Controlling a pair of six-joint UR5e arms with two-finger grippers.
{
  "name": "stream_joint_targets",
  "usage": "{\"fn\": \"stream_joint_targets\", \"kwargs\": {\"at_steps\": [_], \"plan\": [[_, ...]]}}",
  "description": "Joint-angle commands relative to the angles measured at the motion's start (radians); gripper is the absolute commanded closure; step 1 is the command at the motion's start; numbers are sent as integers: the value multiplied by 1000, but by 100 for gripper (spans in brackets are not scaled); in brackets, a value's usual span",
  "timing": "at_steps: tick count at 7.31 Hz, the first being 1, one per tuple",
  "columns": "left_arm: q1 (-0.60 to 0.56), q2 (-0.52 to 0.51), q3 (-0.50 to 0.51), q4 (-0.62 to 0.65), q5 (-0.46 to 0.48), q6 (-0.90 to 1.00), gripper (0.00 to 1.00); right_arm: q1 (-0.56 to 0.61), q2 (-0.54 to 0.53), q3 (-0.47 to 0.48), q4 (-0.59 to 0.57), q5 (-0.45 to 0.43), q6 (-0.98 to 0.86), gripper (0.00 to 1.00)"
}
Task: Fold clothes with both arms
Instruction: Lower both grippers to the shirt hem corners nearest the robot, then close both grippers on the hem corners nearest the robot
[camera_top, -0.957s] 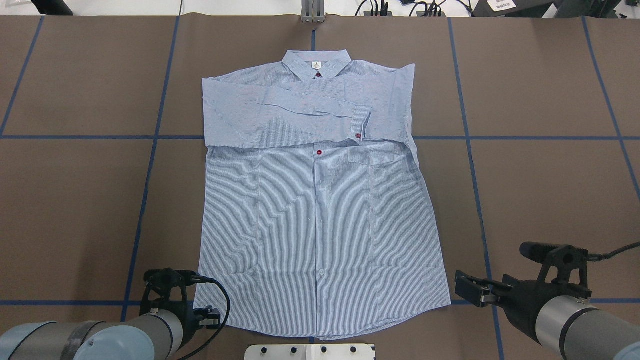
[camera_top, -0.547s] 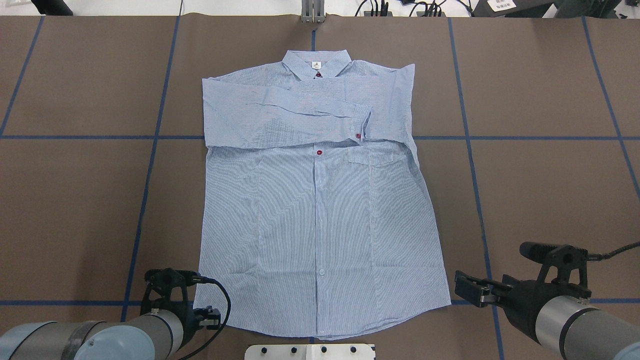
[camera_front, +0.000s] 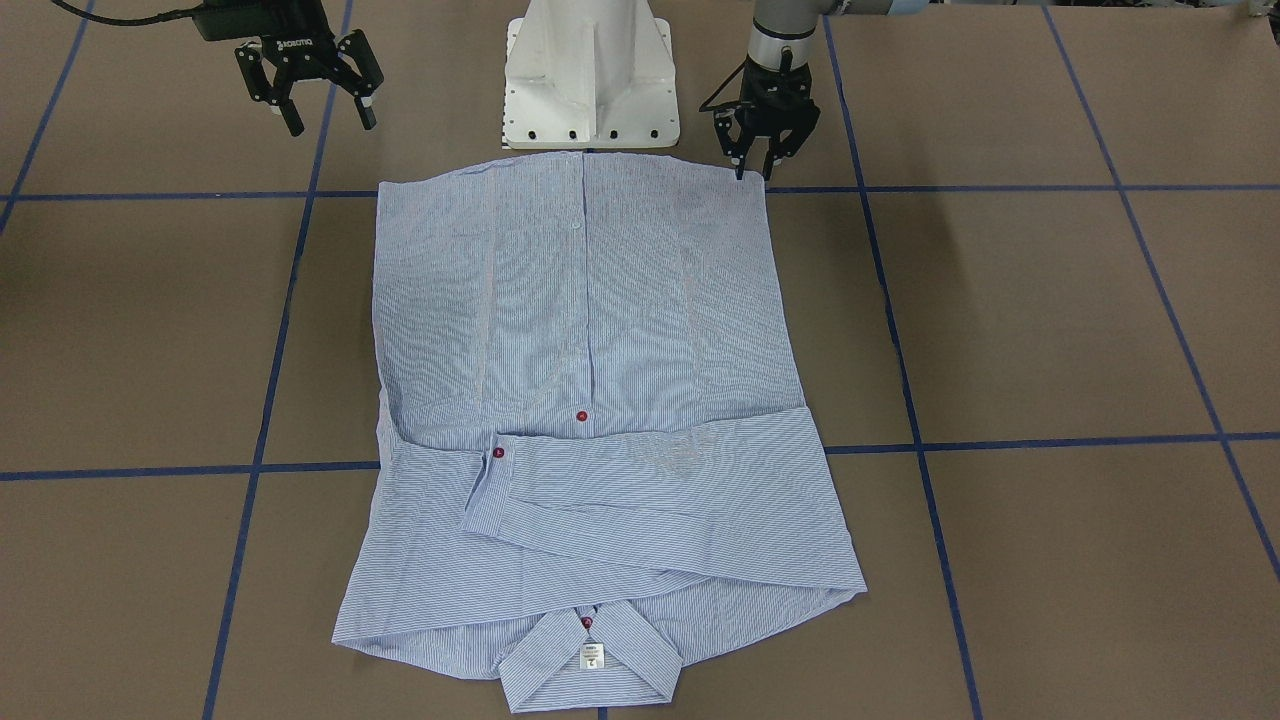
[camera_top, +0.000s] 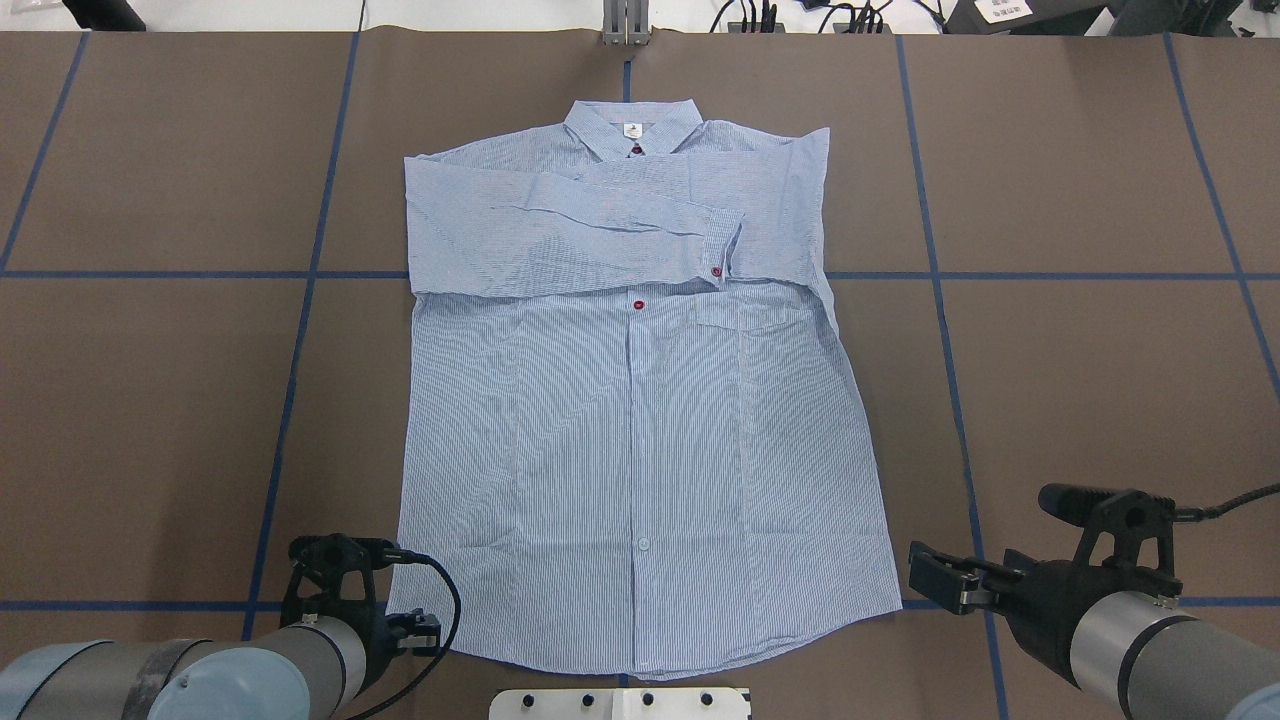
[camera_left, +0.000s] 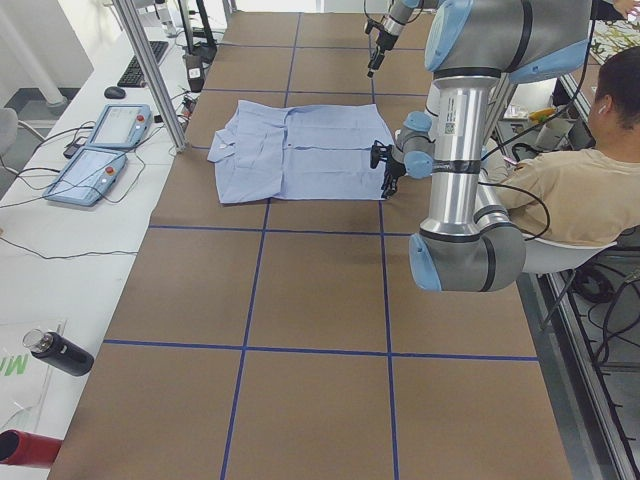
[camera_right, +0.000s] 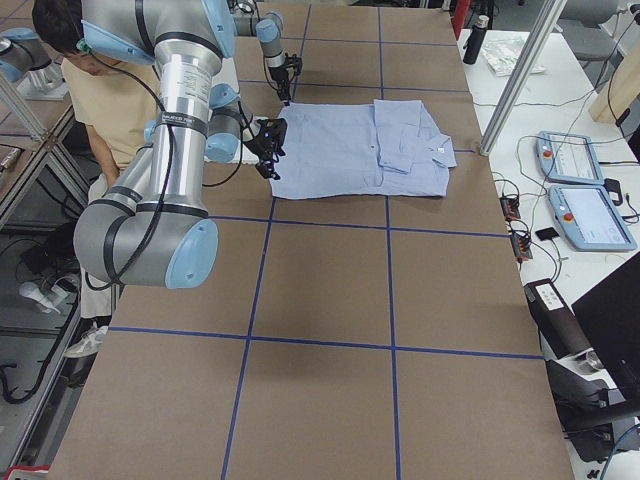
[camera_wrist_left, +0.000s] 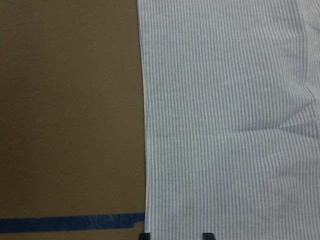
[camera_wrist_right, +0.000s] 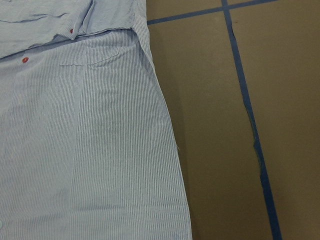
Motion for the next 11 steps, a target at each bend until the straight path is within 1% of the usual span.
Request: {"fn": "stream_joint_targets", "kwargs": {"at_steps": [1, 2, 3, 4, 6, 7, 8, 9, 11], "plan": [[0, -2, 9, -1, 1, -1, 53, 0, 0, 0, 0, 0, 0, 0], [0, -6, 18, -1, 1, -2, 50, 0, -1, 0, 0, 0, 0, 0], [-1, -8, 18, -13, 1, -2, 50, 0, -1, 0, 0, 0, 0, 0], [-1, -8, 39, -36, 1, -2, 50, 0, 0, 0, 0, 0, 0, 0], [-3, -8, 49, -58, 1, -1, 50, 0, -1, 0, 0, -2, 0, 0], [-3, -6, 49, -59, 0, -2, 52, 0, -1, 0, 0, -2, 0, 0], [-3, -8, 46, -59, 0, -7, 89, 0, 0, 0, 0, -2, 0, 0], [-4, -6, 43, -59, 1, -10, 100, 0, 0, 0, 0, -2, 0, 0], [-4, -6, 24, -59, 0, -13, 100, 2, 0, 0, 0, -2, 0, 0]]}}
